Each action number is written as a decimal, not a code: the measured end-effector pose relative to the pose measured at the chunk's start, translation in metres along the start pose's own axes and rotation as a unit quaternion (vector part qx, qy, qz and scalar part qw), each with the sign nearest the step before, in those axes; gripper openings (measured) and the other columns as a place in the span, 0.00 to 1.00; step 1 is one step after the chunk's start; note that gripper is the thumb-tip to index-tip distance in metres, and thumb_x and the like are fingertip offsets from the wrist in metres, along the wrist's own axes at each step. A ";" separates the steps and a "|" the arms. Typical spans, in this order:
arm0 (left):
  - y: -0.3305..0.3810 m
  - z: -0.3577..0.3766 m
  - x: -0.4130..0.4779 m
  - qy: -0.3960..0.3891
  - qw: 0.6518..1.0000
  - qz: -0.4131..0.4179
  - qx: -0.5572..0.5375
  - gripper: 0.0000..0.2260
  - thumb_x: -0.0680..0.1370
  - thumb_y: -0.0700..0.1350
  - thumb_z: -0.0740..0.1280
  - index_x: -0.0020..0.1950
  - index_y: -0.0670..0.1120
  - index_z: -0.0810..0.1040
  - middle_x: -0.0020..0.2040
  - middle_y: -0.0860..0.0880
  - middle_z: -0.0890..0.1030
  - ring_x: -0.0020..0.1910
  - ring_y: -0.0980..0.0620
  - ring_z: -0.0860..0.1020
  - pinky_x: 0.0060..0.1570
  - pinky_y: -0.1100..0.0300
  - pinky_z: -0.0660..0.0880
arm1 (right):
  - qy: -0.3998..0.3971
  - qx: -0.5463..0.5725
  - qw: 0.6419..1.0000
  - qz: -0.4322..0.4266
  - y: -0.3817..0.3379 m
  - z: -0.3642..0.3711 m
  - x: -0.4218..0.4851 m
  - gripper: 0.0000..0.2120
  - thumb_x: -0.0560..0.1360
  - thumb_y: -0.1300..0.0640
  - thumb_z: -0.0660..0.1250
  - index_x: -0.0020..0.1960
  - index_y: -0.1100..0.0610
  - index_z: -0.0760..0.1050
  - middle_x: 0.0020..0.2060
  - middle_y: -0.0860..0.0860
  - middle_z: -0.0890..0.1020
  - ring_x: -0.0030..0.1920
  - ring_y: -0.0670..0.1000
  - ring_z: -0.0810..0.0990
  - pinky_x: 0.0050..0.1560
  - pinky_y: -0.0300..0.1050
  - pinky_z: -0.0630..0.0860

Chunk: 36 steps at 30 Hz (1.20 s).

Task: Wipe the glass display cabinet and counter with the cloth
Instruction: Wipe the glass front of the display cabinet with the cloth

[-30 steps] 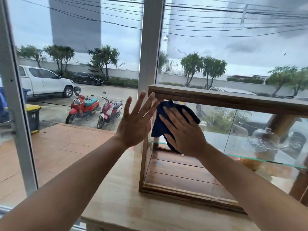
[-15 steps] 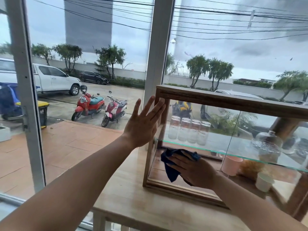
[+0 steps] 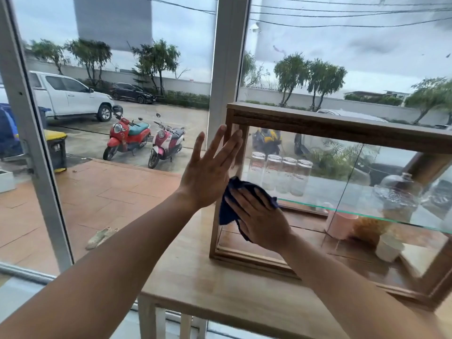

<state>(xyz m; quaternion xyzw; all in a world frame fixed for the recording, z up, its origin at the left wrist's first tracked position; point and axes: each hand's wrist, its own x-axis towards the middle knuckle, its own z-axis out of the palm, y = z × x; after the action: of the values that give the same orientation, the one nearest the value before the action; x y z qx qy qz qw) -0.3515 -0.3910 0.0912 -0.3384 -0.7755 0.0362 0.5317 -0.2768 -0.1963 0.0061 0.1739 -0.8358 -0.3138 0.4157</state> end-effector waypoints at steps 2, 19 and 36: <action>0.001 -0.002 0.000 -0.007 1.000 -0.003 0.003 0.34 0.80 0.47 0.57 0.83 0.43 0.46 0.84 0.46 0.46 0.82 0.40 0.45 0.77 0.36 0.46 | -0.055 -0.009 0.996 -0.076 -0.016 0.014 -0.027 0.29 0.80 0.54 0.60 0.80 0.56 0.62 0.78 0.54 0.65 0.77 0.56 0.65 0.79 0.55 0.52; 0.028 0.003 0.000 -0.035 0.995 -0.087 0.019 0.36 0.83 0.63 0.45 0.83 0.42 0.44 0.84 0.45 0.45 0.82 0.41 0.47 0.77 0.36 0.51 | 0.038 -0.033 0.998 0.026 0.042 -0.005 -0.031 0.27 0.84 0.49 0.55 0.81 0.55 0.59 0.80 0.55 0.61 0.79 0.57 0.60 0.80 0.56 0.46; 0.028 0.011 -0.001 -0.026 0.997 -0.067 0.023 0.43 0.79 0.67 0.56 0.83 0.42 0.44 0.83 0.42 0.45 0.82 0.37 0.46 0.76 0.32 0.49 | 0.061 -0.059 0.991 0.108 0.111 -0.037 -0.050 0.27 0.85 0.48 0.55 0.81 0.55 0.58 0.80 0.56 0.59 0.80 0.58 0.57 0.79 0.59 0.56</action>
<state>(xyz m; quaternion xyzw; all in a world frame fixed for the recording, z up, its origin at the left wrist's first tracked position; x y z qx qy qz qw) -0.3474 -0.3669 0.0743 -0.2726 -0.8088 0.0269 0.5203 -0.2206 -0.1002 0.0684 0.0770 -0.8029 -0.3045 0.5066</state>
